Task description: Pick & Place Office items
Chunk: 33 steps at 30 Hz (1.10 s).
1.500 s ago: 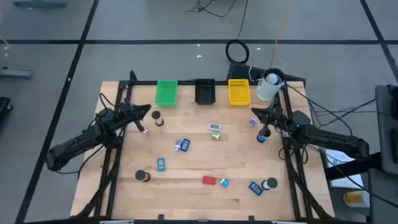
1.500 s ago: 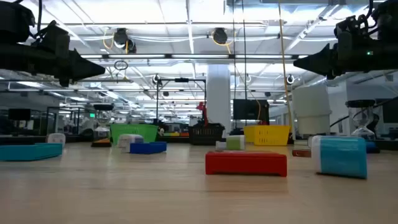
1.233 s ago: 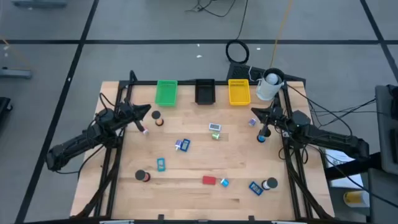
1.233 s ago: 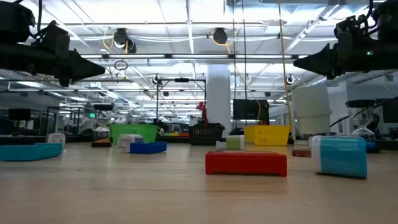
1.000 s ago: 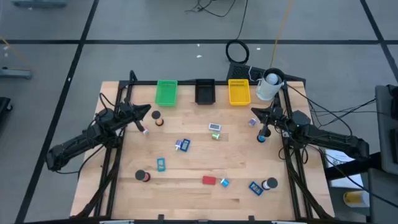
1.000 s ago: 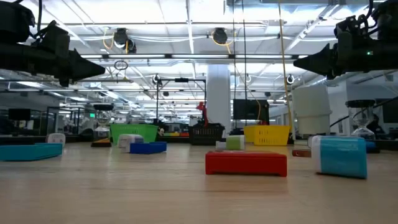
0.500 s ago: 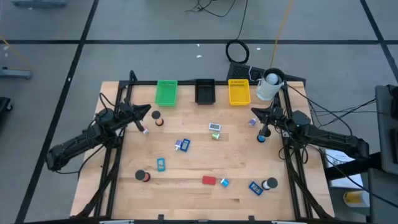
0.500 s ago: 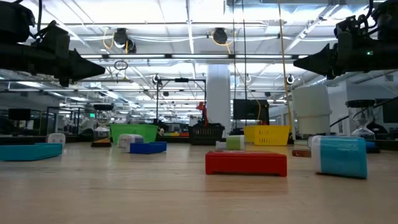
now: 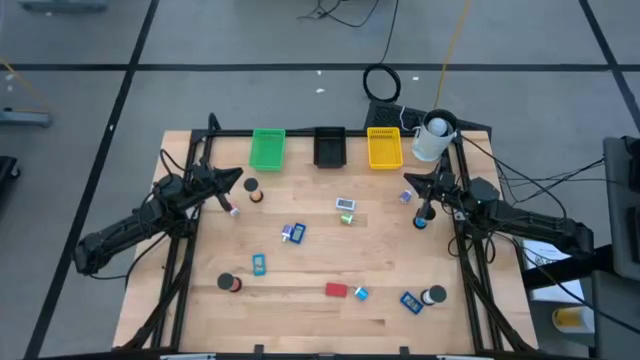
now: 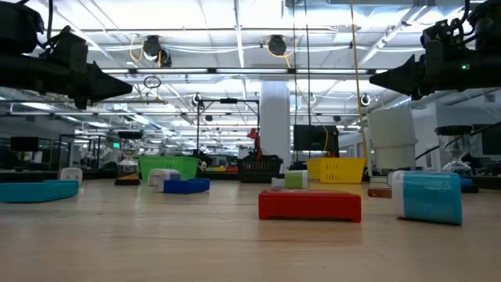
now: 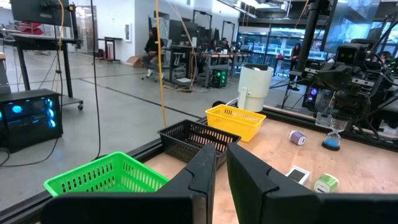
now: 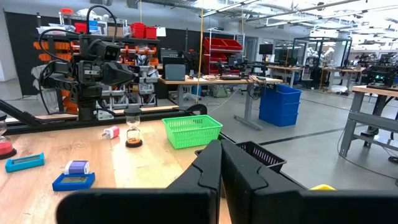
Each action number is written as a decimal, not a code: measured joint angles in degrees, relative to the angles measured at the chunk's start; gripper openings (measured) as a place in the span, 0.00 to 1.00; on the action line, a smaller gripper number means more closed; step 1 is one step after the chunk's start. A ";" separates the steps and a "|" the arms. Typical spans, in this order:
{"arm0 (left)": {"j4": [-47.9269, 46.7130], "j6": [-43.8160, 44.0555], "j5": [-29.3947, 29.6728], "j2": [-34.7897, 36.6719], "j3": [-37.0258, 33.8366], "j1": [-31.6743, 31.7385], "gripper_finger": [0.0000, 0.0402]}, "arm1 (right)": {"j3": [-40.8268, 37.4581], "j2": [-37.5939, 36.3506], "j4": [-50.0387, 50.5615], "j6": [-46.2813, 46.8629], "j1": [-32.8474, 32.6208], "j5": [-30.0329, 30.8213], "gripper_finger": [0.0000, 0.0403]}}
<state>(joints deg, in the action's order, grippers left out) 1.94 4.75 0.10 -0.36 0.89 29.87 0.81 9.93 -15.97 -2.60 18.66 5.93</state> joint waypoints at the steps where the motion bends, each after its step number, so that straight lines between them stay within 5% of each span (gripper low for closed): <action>1: 0.01 0.00 0.01 0.00 0.01 0.00 0.12 | 0.00 -0.01 0.00 -0.01 0.00 0.01 0.01; 25: 1.28 0.00 0.00 0.00 0.02 0.00 0.12 | 0.01 -0.02 0.00 0.13 -0.01 -0.02 0.01; 33: 1.83 0.00 0.03 -0.02 0.01 0.00 0.12 | 0.00 0.00 -5.43 11.51 0.00 -0.06 0.01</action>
<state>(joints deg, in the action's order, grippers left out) 3.77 4.75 0.14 -0.38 0.90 29.87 0.82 9.93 -21.39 8.92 18.66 5.87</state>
